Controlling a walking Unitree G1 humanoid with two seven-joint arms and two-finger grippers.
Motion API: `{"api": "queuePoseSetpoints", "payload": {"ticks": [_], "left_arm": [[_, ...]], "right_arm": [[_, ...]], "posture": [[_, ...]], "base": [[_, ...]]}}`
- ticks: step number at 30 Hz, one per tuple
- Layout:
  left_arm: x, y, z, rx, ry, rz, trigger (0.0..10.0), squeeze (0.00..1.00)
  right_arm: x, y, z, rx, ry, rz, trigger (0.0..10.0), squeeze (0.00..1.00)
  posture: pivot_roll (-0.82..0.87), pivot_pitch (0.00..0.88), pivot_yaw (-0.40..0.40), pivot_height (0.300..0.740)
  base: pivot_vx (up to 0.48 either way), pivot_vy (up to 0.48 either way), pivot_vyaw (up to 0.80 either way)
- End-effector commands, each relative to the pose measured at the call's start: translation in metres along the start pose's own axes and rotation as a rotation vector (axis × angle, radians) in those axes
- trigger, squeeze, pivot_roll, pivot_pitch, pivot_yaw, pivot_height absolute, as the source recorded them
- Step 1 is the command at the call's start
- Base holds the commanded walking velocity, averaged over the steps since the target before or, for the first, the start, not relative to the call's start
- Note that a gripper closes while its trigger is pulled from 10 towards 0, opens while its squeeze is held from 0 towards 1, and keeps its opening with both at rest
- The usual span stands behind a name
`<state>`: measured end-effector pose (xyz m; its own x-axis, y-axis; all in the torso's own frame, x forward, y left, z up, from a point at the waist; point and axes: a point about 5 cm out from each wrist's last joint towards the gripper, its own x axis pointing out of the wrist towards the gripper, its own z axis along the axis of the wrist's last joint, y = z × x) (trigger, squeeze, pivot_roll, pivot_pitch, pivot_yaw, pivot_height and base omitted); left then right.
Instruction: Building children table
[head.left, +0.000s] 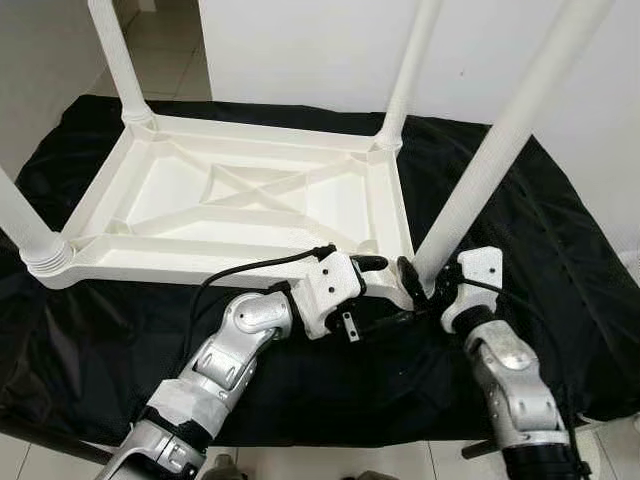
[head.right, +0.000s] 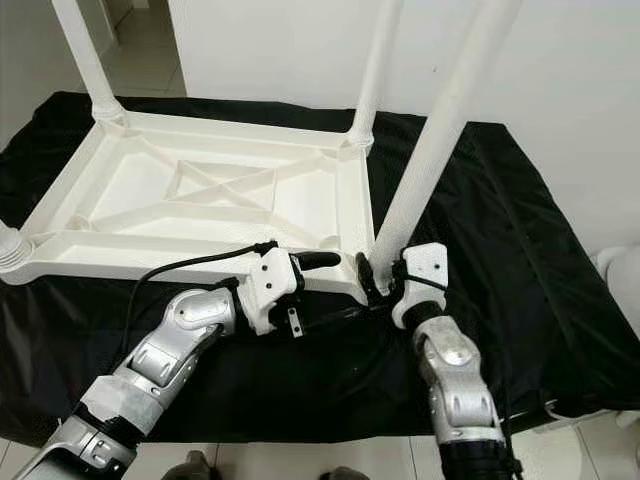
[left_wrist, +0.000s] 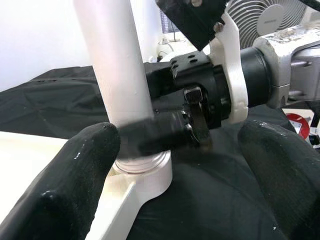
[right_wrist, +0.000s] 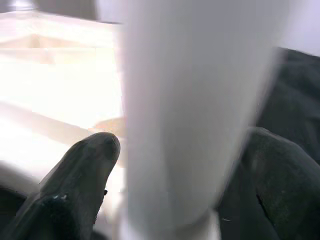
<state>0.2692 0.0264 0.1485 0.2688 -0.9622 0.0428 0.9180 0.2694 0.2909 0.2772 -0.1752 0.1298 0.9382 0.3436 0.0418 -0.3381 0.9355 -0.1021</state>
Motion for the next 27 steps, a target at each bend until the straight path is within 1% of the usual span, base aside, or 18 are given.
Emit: {"api": "queuePoseSetpoints", "payload": {"ticks": [1,3,6,8,11,12,13,18,22,26,27], "left_arm": [[0.001,-0.003,0.0,0.001,0.003,-0.054,10.0,0.0],[0.001,-0.003,0.0,0.0,0.006,-0.061,10.0,0.0],[0.0,-0.003,0.0,-0.002,0.009,-0.062,10.0,0.0],[-0.002,-0.002,0.0,-0.001,0.013,-0.058,10.0,0.0],[-0.003,-0.002,0.0,-0.001,0.015,-0.055,10.0,0.0],[-0.003,-0.003,-0.001,-0.001,0.017,-0.053,10.0,0.0],[-0.004,-0.003,-0.001,-0.001,0.018,-0.051,10.0,0.0],[-0.005,-0.003,-0.001,-0.002,0.02,-0.046,10.0,0.0],[-0.005,-0.003,-0.001,-0.004,0.021,-0.042,10.0,0.0],[-0.005,-0.004,-0.001,-0.006,0.021,-0.043,10.0,0.0],[-0.005,-0.004,-0.001,-0.006,0.021,-0.045,10.0,0.0]], "right_arm": [[0.003,0.0,-0.001,-0.002,0.01,0.077,10.0,0.0],[0.009,-0.002,-0.001,-0.016,0.031,0.182,10.0,0.0],[0.012,-0.002,-0.001,-0.02,0.04,0.216,10.0,0.0],[0.019,-0.002,-0.005,-0.042,0.073,0.283,10.0,0.0],[0.021,-0.003,-0.007,-0.048,0.085,0.307,10.0,0.0],[0.022,-0.003,-0.009,-0.046,0.099,0.33,9.5,0.0],[0.022,-0.004,-0.012,-0.045,0.113,0.338,0.0,0.0],[0.021,-0.006,-0.017,-0.033,0.137,0.35,0.0,0.0],[0.015,-0.011,-0.023,-0.011,0.162,0.351,0.0,0.0],[0.014,-0.013,-0.025,-0.003,0.166,0.35,0.0,0.0],[0.012,-0.014,-0.026,0.002,0.164,0.314,3.9,0.0]], "posture": [[0.03,0.0,-0.043,0.74],[0.04,0.0,-0.044,0.74],[0.04,0.0,-0.046,0.74],[0.05,0.0,-0.049,0.74],[0.05,0.0,-0.051,0.74],[0.06,0.0,-0.055,0.74],[0.06,0.0,-0.057,0.74],[0.06,0.0,-0.059,0.74],[0.06,0.0,-0.059,0.74],[0.06,0.0,-0.058,0.74],[0.06,0.0,-0.056,0.74]], "base": [[0.0,0.0,0.0],[0.0,0.0,0.0],[0.0,0.0,0.0],[0.0,0.0,0.0],[0.0,0.0,0.0],[0.0,0.0,0.0],[0.0,0.0,0.0],[0.0,0.0,0.0],[0.0,0.0,0.0],[0.0,0.0,0.0],[0.0,0.0,0.0]]}}
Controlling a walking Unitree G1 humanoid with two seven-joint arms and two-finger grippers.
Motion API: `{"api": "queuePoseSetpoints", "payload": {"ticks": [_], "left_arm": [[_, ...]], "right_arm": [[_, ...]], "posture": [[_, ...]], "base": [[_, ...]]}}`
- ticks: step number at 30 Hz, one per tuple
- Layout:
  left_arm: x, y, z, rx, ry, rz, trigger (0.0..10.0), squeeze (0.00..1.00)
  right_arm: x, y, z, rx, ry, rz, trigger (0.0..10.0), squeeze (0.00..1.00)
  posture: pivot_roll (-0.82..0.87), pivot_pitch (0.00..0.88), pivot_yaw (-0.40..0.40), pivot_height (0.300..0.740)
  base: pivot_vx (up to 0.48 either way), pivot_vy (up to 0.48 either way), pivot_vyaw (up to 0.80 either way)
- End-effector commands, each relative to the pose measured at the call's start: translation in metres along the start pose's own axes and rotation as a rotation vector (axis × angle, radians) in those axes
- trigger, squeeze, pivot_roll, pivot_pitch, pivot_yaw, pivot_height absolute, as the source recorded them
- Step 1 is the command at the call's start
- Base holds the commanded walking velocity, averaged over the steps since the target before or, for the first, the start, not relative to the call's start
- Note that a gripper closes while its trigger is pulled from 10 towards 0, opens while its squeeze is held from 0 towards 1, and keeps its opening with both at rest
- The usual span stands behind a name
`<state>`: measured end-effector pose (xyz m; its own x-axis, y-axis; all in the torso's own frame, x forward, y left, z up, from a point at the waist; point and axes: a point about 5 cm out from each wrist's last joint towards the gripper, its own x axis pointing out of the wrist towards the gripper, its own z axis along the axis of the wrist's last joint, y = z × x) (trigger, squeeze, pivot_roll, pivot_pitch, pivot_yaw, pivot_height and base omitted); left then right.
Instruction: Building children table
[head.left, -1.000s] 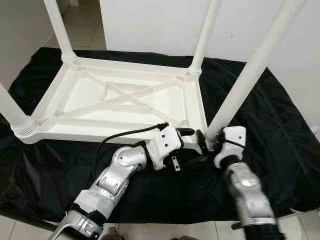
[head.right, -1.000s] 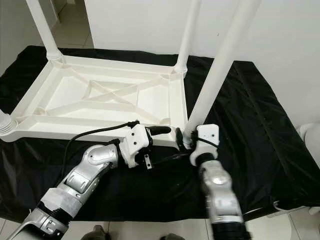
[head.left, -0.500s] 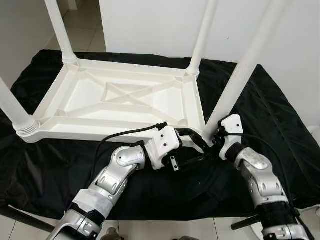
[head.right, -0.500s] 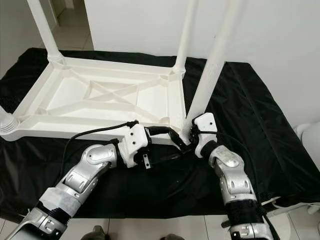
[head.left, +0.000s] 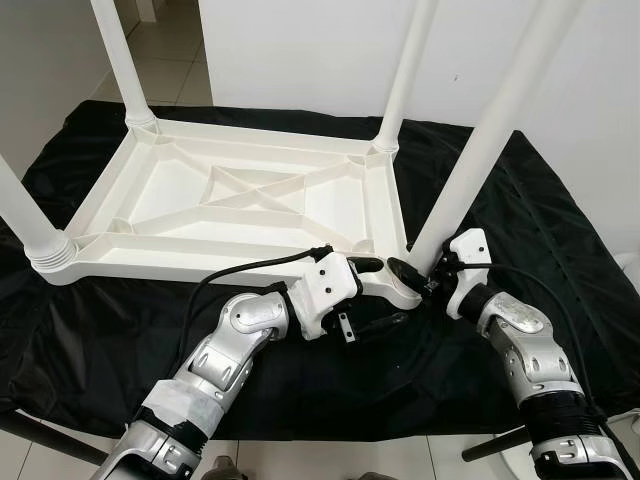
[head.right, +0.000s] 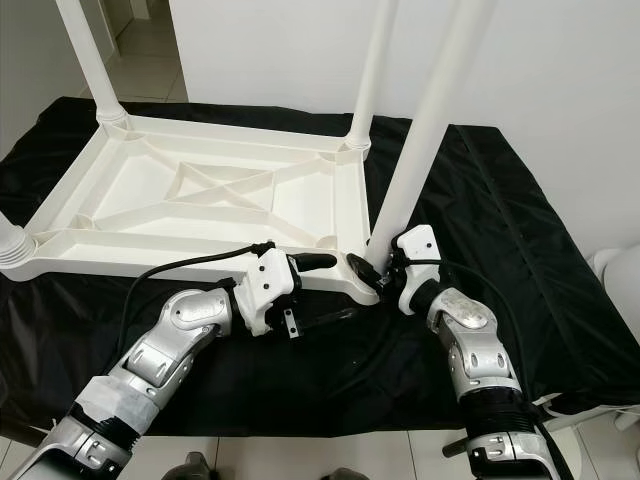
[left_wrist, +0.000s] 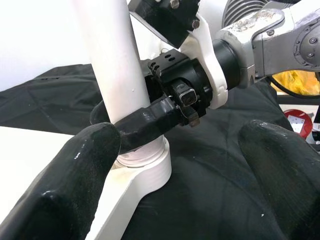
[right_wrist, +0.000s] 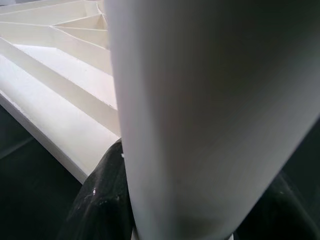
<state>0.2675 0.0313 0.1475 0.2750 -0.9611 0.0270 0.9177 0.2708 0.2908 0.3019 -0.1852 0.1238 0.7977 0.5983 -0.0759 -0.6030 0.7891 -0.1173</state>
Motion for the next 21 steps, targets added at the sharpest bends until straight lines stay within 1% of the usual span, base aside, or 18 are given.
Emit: {"api": "queuePoseSetpoints", "payload": {"ticks": [1,2,3,4,5,6,8,11,12,13,14,15,16,17,19,20,21], "left_arm": [[0.0,-0.004,-0.001,-0.006,0.004,-0.048,10.0,0.0],[0.001,-0.004,-0.001,-0.007,0.004,-0.05,10.0,0.0],[0.001,-0.004,-0.001,-0.007,0.004,-0.05,10.0,0.0],[0.001,-0.004,0.0,-0.007,0.003,-0.051,10.0,0.0],[0.001,-0.004,0.0,-0.007,0.003,-0.051,10.0,0.0],[0.002,-0.004,0.0,-0.008,0.002,-0.052,10.0,0.0],[0.003,-0.004,0.001,-0.009,-0.001,-0.054,10.0,0.0],[0.003,-0.004,0.001,-0.009,-0.001,-0.054,10.0,0.0],[0.003,-0.004,0.001,-0.011,-0.002,-0.055,10.0,0.0],[0.003,-0.004,0.001,-0.011,-0.002,-0.055,10.0,0.0],[0.003,-0.005,0.001,-0.013,-0.003,-0.054,10.0,0.0],[0.003,-0.005,0.001,-0.013,-0.003,-0.054,10.0,0.0],[0.003,-0.005,0.0,-0.015,-0.003,-0.055,10.0,0.0],[0.003,-0.005,0.0,-0.015,-0.003,-0.055,10.0,0.0],[0.003,-0.008,-0.001,-0.024,-0.003,-0.056,10.0,0.0],[0.003,-0.008,-0.001,-0.024,-0.003,-0.056,10.0,0.0],[0.003,-0.011,-0.002,-0.035,-0.004,-0.057,10.0,0.0]], "right_arm": [[-0.005,0.005,-0.018,0.036,0.073,-0.013,3.9,0.0],[-0.004,0.005,-0.018,0.065,0.048,-0.065,10.0,0.0],[-0.004,0.005,-0.018,0.065,0.048,-0.065,10.0,0.0],[-0.002,0.005,-0.018,0.078,0.024,-0.12,10.0,0.0],[-0.002,0.005,-0.018,0.078,0.024,-0.12,10.0,0.0],[0.0,0.005,-0.018,0.084,0.009,-0.168,10.0,0.0],[0.003,0.005,-0.019,0.092,0.008,-0.332,10.0,0.0],[0.003,0.005,-0.019,0.092,0.008,-0.332,10.0,0.0],[0.004,0.004,-0.019,0.099,0.004,-0.405,10.0,0.0],[0.004,0.004,-0.019,0.099,0.004,-0.405,10.0,0.0],[0.006,0.007,-0.017,0.097,-0.001,-0.479,10.0,0.0],[0.006,0.007,-0.017,0.097,-0.001,-0.479,10.0,0.0],[0.007,0.011,-0.016,0.114,-0.004,-0.543,10.0,0.0],[0.007,0.011,-0.016,0.114,-0.004,-0.543,10.0,0.0],[0.01,0.021,-0.012,0.139,-0.012,-0.633,10.0,0.0],[0.01,0.021,-0.012,0.139,-0.012,-0.633,10.0,0.0],[0.016,0.029,-0.009,0.149,-0.008,-0.696,10.0,0.0]], "posture": [[0.06,0.0,-0.056,0.74],[0.05,0.001,-0.054,0.74],[0.05,0.001,-0.054,0.74],[0.05,0.003,-0.053,0.74],[0.05,0.003,-0.053,0.74],[0.05,0.003,-0.053,0.74],[0.05,0.004,-0.056,0.74],[0.05,0.004,-0.056,0.74],[0.05,0.004,-0.057,0.74],[0.05,0.004,-0.057,0.74],[0.04,0.003,-0.059,0.74],[0.04,0.003,-0.059,0.74],[0.04,0.005,-0.059,0.74],[0.04,0.005,-0.059,0.74],[0.04,0.003,-0.062,0.74],[0.04,0.003,-0.062,0.74],[0.03,0.002,-0.066,0.74]], "base": [[0.0,0.0,0.0],[0.0,0.0,0.0],[0.0,0.0,0.0],[0.0,0.0,0.0],[0.0,0.0,0.0],[0.0,0.0,0.0],[0.0,0.0,0.0],[0.0,0.0,0.0],[0.0,0.0,0.0],[0.0,0.0,0.0],[0.0,0.0,0.0],[0.0,0.0,0.0],[0.0,0.0,0.0],[0.0,0.0,0.0],[0.0,0.0,0.0],[0.0,0.0,0.0],[0.0,0.0,0.0]]}}
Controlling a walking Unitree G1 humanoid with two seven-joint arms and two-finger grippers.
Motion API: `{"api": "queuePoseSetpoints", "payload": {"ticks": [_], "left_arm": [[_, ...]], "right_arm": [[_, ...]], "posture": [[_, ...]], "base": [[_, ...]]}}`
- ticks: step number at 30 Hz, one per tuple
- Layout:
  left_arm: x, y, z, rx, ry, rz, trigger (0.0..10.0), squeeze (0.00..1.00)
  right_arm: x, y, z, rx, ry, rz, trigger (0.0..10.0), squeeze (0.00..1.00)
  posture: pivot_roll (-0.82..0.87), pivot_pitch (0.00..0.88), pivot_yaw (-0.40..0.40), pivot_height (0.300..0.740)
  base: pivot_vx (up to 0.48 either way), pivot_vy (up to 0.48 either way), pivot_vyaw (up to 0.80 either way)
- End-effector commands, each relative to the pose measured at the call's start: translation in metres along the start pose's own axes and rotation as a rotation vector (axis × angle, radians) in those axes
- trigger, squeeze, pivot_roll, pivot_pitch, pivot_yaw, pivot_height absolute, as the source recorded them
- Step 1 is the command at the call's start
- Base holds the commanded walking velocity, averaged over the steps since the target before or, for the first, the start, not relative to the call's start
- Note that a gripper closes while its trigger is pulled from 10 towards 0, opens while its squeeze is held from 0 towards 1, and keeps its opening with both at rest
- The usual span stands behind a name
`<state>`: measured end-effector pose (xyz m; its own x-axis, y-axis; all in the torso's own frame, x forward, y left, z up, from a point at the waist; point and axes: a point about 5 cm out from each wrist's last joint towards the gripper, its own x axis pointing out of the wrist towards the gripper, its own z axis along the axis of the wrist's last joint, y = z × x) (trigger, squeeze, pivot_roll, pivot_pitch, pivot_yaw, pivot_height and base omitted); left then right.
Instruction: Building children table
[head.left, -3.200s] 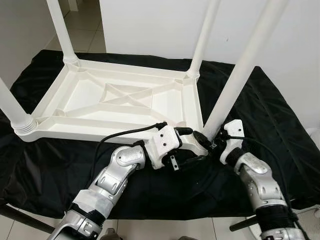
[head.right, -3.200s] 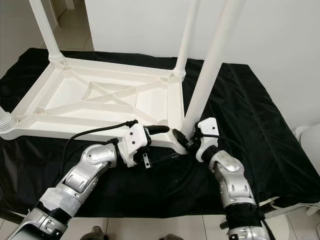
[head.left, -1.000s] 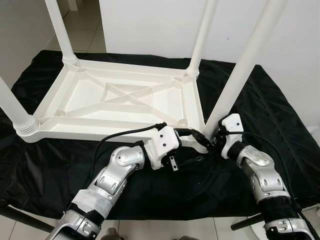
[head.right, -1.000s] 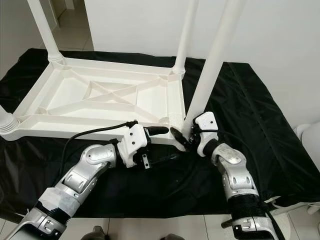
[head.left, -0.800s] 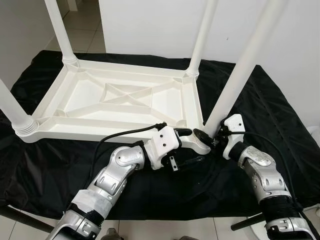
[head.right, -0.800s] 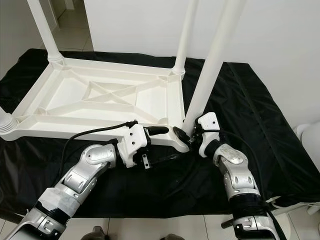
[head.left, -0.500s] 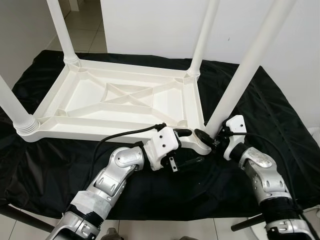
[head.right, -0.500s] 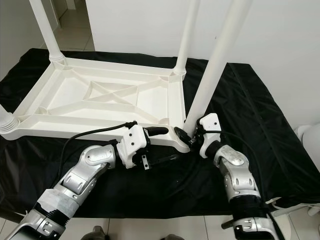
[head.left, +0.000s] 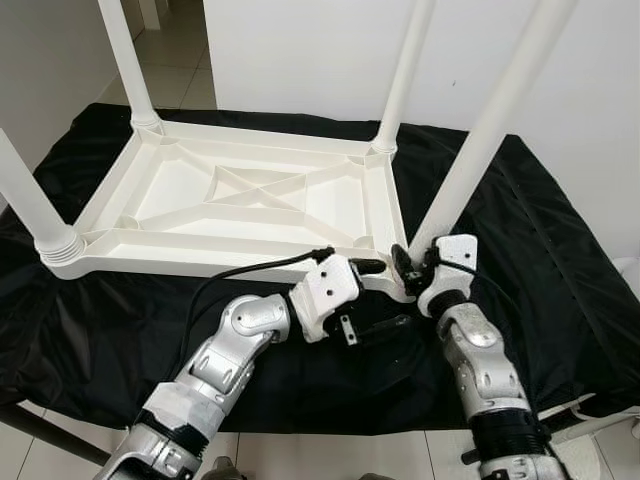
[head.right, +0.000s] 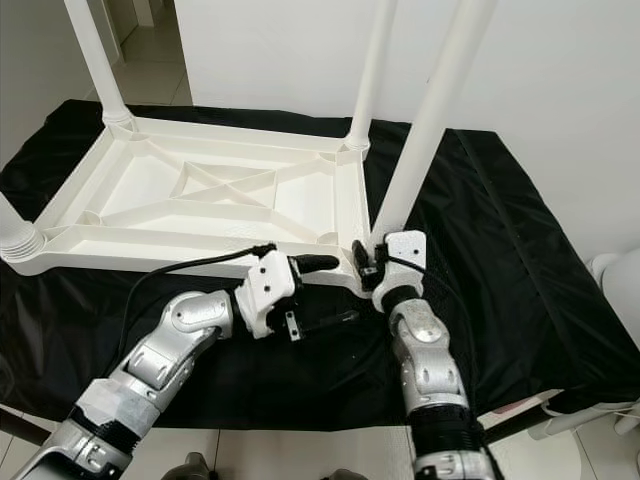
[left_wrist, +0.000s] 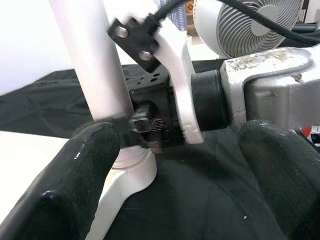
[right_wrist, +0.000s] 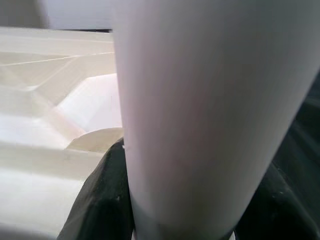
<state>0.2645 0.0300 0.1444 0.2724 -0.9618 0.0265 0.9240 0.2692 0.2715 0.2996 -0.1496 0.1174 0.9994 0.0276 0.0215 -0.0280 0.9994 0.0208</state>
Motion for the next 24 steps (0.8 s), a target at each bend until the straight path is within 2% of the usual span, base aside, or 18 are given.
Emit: {"api": "queuePoseSetpoints", "payload": {"ticks": [1,6,8,12,13,20,21,22,24], "left_arm": [[0.003,-0.007,0.0,-0.014,-0.003,-0.054,10.0,0.0],[0.006,-0.01,-0.001,-0.034,0.005,-0.052,10.0,0.0],[0.007,-0.008,-0.001,-0.036,0.012,-0.044,10.0,0.0],[0.007,-0.003,-0.001,-0.056,0.031,-0.025,10.0,0.0],[0.007,-0.003,-0.002,-0.053,0.035,-0.025,10.0,0.0],[0.008,-0.005,-0.002,-0.053,0.038,-0.025,10.0,0.0],[0.008,-0.006,-0.002,-0.056,0.041,-0.026,10.0,0.0],[0.008,-0.006,-0.002,-0.056,0.041,-0.026,10.0,0.0],[0.007,-0.006,-0.003,-0.061,0.05,-0.028,10.0,0.0]], "right_arm": [[-0.003,-0.004,-0.007,-0.02,0.046,-0.079,10.0,0.0],[0.004,0.017,-0.002,0.015,0.035,-0.156,10.0,0.0],[0.006,0.021,0.0,0.024,0.03,-0.184,10.0,0.0],[0.004,0.024,0.006,0.006,0.005,-0.165,10.0,0.0],[0.002,0.024,0.006,0.015,0.004,-0.161,10.0,1.0],[-0.001,0.022,0.008,0.023,-0.021,-0.115,10.0,1.0],[-0.002,0.021,0.009,0.03,-0.031,-0.074,10.0,0.0],[-0.002,0.021,0.009,0.03,-0.031,-0.074,10.0,0.0],[-0.006,0.008,0.012,0.015,-0.055,0.02,10.0,0.0]], "posture": [[0.03,0.002,-0.066,0.74],[0.04,0.0,-0.078,0.74],[0.04,0.0,-0.078,0.74],[0.04,0.0,-0.082,0.74],[0.04,0.0,-0.082,0.74],[0.04,0.0,-0.086,0.74],[0.04,0.0,-0.088,0.74],[0.04,0.0,-0.088,0.74],[0.04,0.0,-0.092,0.74]], "base": [[0.0,0.0,0.0],[0.0,0.0,0.0],[0.0,0.0,0.0],[0.0,0.0,0.0],[0.0,0.0,0.0],[0.0,0.0,0.0],[0.0,0.0,0.0],[0.0,0.0,0.0],[0.0,0.0,0.0]]}}
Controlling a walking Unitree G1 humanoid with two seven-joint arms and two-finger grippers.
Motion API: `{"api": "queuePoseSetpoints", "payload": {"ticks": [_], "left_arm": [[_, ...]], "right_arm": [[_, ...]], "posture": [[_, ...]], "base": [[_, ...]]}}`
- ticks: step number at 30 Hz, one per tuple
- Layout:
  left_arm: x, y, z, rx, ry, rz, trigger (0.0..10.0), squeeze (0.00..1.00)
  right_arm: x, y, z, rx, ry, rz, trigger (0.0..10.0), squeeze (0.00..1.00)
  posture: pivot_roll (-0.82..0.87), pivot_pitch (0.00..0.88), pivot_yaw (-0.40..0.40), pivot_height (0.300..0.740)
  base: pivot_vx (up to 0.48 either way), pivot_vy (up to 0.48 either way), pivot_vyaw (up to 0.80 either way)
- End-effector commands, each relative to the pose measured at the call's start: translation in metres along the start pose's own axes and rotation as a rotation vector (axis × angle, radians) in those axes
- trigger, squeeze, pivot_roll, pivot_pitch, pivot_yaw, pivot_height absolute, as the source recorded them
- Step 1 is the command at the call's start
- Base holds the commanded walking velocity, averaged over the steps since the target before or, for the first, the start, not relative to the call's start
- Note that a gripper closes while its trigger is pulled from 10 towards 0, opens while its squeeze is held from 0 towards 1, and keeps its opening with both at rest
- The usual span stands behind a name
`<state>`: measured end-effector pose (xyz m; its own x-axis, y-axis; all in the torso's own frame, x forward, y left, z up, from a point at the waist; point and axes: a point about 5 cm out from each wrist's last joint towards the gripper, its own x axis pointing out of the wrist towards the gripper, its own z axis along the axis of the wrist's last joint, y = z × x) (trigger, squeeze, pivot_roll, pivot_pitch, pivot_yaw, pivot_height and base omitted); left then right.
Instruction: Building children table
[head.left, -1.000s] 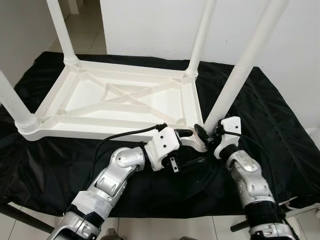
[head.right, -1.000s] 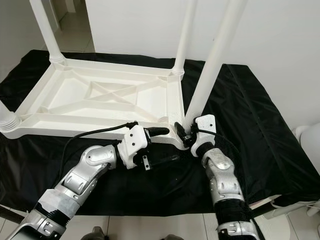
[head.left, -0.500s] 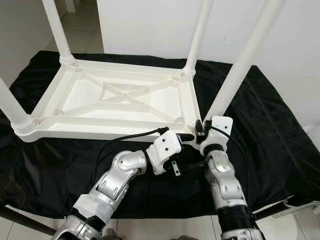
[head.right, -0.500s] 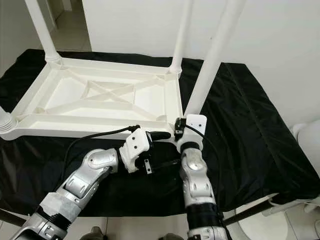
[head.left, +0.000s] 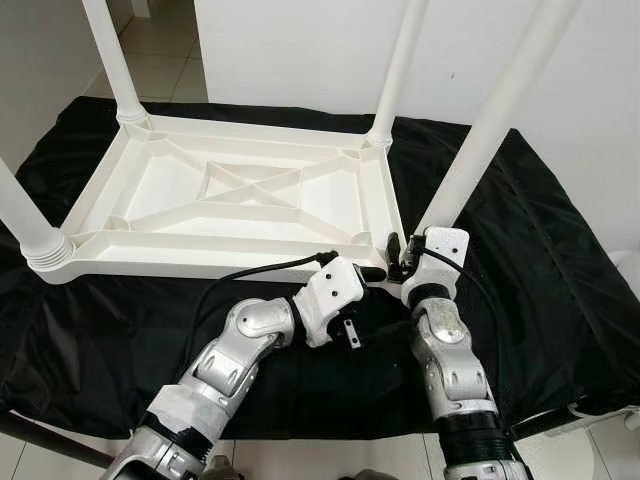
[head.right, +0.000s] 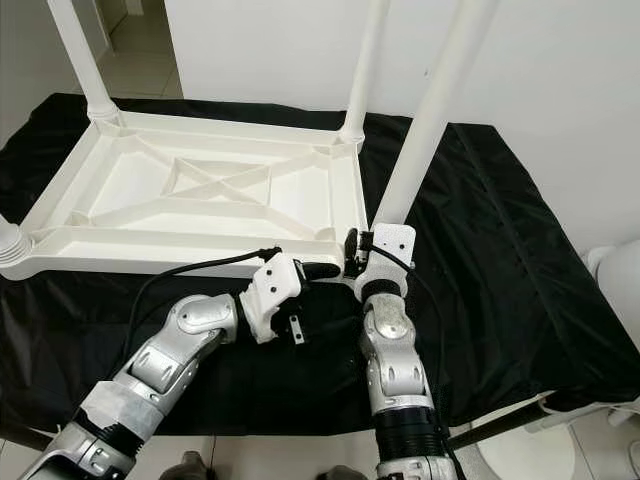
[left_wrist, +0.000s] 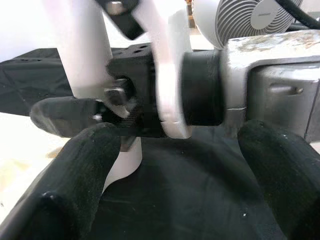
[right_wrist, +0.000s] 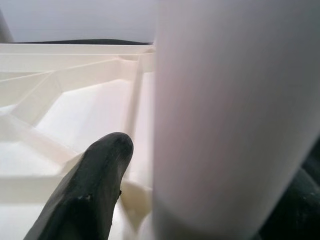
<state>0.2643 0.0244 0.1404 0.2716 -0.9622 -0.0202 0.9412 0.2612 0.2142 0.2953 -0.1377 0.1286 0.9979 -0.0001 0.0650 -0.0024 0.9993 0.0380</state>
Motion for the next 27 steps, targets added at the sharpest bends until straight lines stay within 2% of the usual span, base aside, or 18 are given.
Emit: {"api": "queuePoseSetpoints", "payload": {"ticks": [1,2,5,6,7,8,11,12,13,15,22,27], "left_arm": [[0.002,-0.003,0.0,-0.005,0.01,-0.014,10.0,0.0],[0.001,-0.002,0.0,-0.007,0.015,-0.004,10.0,0.0],[0.001,-0.001,-0.001,-0.008,0.019,0.003,10.0,0.0],[0.001,0.0,-0.001,-0.012,0.025,0.011,10.0,0.0],[0.001,0.0,-0.001,-0.012,0.025,0.011,10.0,0.0],[0.0,0.002,-0.001,-0.009,0.028,0.016,10.0,0.0],[-0.001,0.002,-0.001,-0.007,0.029,0.017,10.0,0.0],[-0.002,0.003,-0.001,-0.005,0.027,0.017,10.0,0.0],[-0.002,0.003,-0.001,-0.005,0.027,0.017,10.0,0.0],[-0.002,0.001,0.002,-0.005,0.016,0.005,10.0,0.0],[0.006,-0.008,0.005,-0.006,0.001,-0.033,10.0,0.0],[0.01,-0.007,0.008,-0.005,-0.007,-0.028,10.0,0.0]], "right_arm": [[-0.003,-0.011,0.002,-0.012,-0.017,0.081,10.0,0.0],[-0.004,-0.02,0.003,-0.043,-0.018,0.118,10.0,0.0],[-0.004,-0.025,0.004,-0.063,-0.017,0.139,10.0,0.0],[-0.004,-0.033,0.004,-0.107,-0.016,0.201,10.0,0.0],[-0.004,-0.033,0.004,-0.107,-0.016,0.201,10.0,0.0],[-0.006,-0.042,0.002,-0.122,0.0,0.278,10.0,0.0],[-0.008,-0.048,0.002,-0.127,0.011,0.33,10.0,0.0],[-0.008,-0.053,0.001,-0.142,0.022,0.388,10.0,0.0],[-0.008,-0.053,0.001,-0.142,0.022,0.388,10.0,0.0],[-0.005,-0.06,-0.002,-0.164,0.058,0.464,10.0,0.0],[0.01,-0.065,-0.003,-0.204,0.107,0.554,10.0,0.0],[0.022,-0.058,-0.007,-0.209,0.121,0.606,10.0,0.0]], "posture": [[0.04,0.0,-0.091,0.74],[0.04,0.0,-0.092,0.74],[0.04,0.0,-0.092,0.74],[0.04,0.0,-0.092,0.74],[0.04,0.0,-0.092,0.74],[0.04,0.0,-0.09,0.74],[0.04,0.0,-0.09,0.74],[0.04,0.0,-0.081,0.74],[0.04,0.0,-0.081,0.74],[0.04,0.0,-0.08,0.74],[0.05,0.0,-0.073,0.74],[0.06,0.0,-0.076,0.74]], "base": [[0.0,0.0,0.0],[0.0,0.0,0.0],[0.0,0.0,0.0],[0.0,0.0,0.0],[0.0,0.0,0.0],[0.0,0.0,0.0],[0.0,0.0,0.0],[0.0,0.0,0.0],[0.0,0.0,0.0],[0.0,0.0,0.0],[0.0,0.0,0.0],[0.0,0.0,0.0]]}}
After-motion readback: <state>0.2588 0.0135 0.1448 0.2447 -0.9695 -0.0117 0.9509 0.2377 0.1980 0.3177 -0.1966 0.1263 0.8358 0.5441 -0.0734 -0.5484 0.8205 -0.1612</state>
